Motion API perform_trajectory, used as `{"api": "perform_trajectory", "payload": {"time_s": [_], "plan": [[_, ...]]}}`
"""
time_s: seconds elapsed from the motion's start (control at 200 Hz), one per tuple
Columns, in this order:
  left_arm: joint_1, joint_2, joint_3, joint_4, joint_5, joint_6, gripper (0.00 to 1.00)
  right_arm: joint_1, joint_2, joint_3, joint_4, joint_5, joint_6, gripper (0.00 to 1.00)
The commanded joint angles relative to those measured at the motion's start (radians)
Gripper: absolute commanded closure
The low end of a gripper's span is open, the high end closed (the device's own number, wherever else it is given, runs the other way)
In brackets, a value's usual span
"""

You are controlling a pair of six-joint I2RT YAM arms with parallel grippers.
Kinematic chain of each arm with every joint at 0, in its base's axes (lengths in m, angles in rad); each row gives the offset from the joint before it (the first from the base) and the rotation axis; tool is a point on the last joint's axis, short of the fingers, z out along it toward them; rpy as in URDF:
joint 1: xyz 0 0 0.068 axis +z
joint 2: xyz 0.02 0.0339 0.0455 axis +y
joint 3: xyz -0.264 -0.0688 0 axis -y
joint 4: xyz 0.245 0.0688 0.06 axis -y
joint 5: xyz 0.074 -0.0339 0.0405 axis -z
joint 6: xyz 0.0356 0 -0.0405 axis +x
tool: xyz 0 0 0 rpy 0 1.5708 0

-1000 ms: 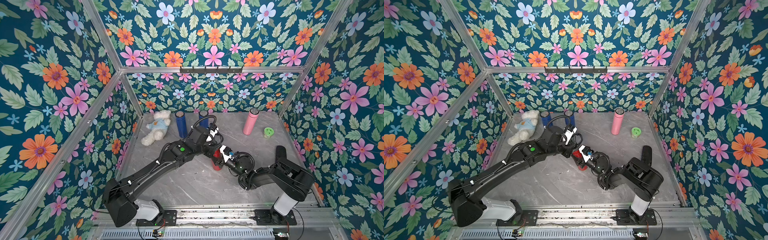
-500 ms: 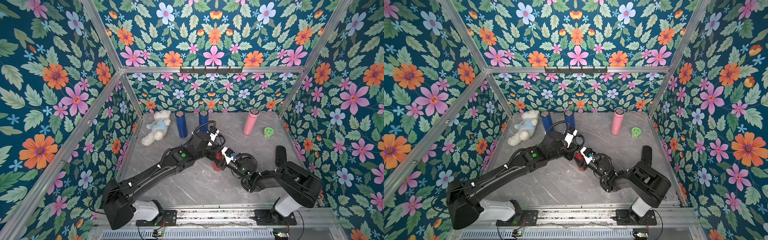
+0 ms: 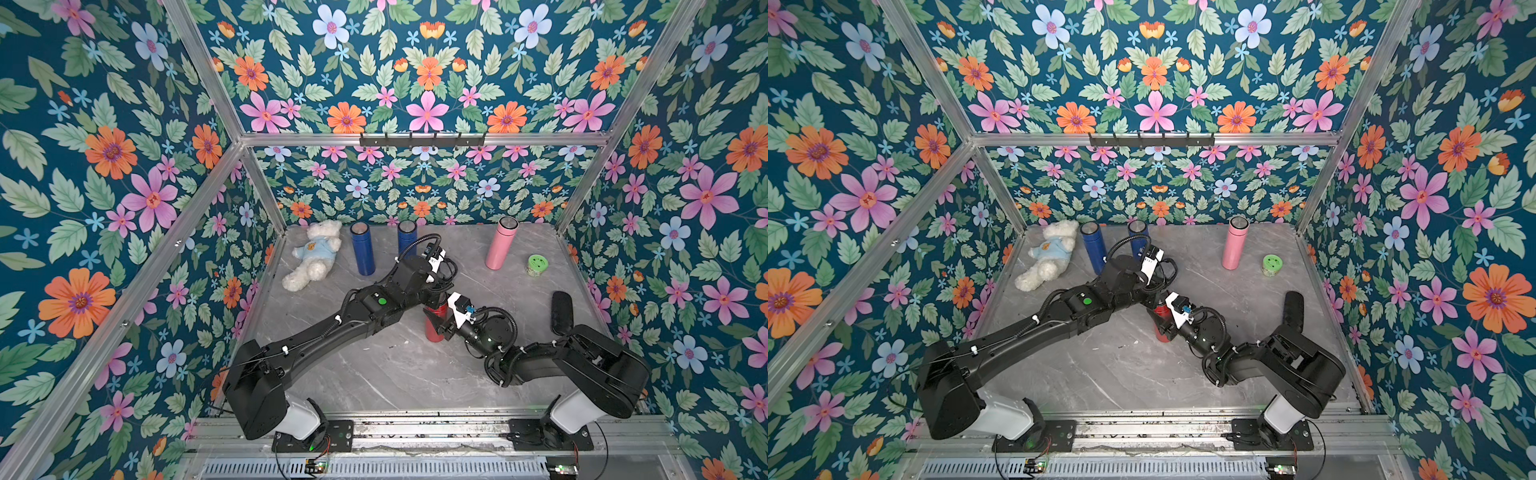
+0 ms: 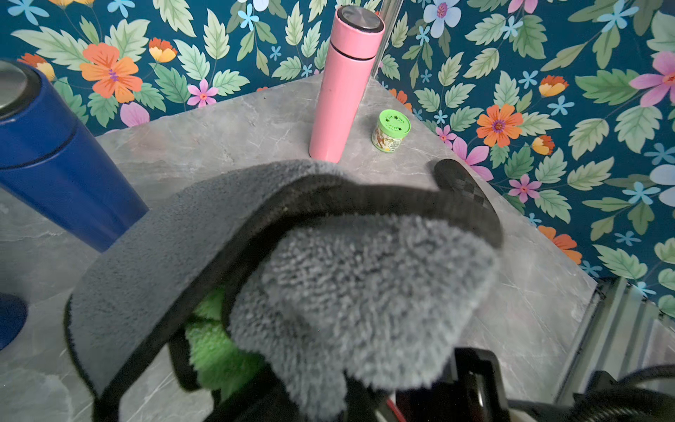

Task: Wipe the surface of the thermos
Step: Wipe the dirt from the surface of the thermos.

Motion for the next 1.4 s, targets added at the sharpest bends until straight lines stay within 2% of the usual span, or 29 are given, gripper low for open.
{"api": "perform_trajectory", "payload": {"time_s": [0.0, 0.115, 0.285, 0.495, 0.67, 0.875, 1.155, 1.27, 1.395], "plan": [[0.001, 0.012, -0.011, -0.168, 0.0, 0.016, 1.0, 0.005, -0.006, -0.004, 0.003, -0.014, -0.041, 1.0], [-0.011, -0.043, -0.051, -0.192, 0.002, -0.002, 1.0, 0.004, -0.014, -0.002, 0.002, 0.027, -0.048, 1.0], [-0.076, -0.158, -0.155, -0.196, -0.011, -0.061, 1.0, -0.008, -0.019, 0.003, 0.002, 0.046, -0.049, 1.0], [-0.155, -0.202, -0.241, -0.198, -0.049, -0.13, 1.0, -0.019, -0.026, 0.007, 0.002, 0.041, -0.047, 1.0], [-0.14, -0.178, -0.249, -0.155, -0.075, -0.115, 1.0, -0.021, -0.034, 0.0, 0.002, 0.014, -0.044, 1.0], [-0.045, -0.1, -0.177, -0.128, -0.005, -0.049, 1.0, -0.015, -0.037, -0.008, 0.004, -0.006, -0.033, 1.0], [-0.013, 0.011, -0.077, -0.141, 0.044, 0.009, 1.0, -0.009, -0.037, -0.01, 0.004, 0.005, -0.035, 1.0], [-0.016, -0.023, -0.128, -0.127, 0.048, -0.003, 1.0, -0.011, -0.055, -0.016, 0.001, 0.033, -0.037, 1.0], [-0.016, -0.146, -0.268, -0.058, 0.048, -0.039, 1.0, -0.014, -0.101, -0.03, -0.009, 0.077, -0.033, 1.0]]}}
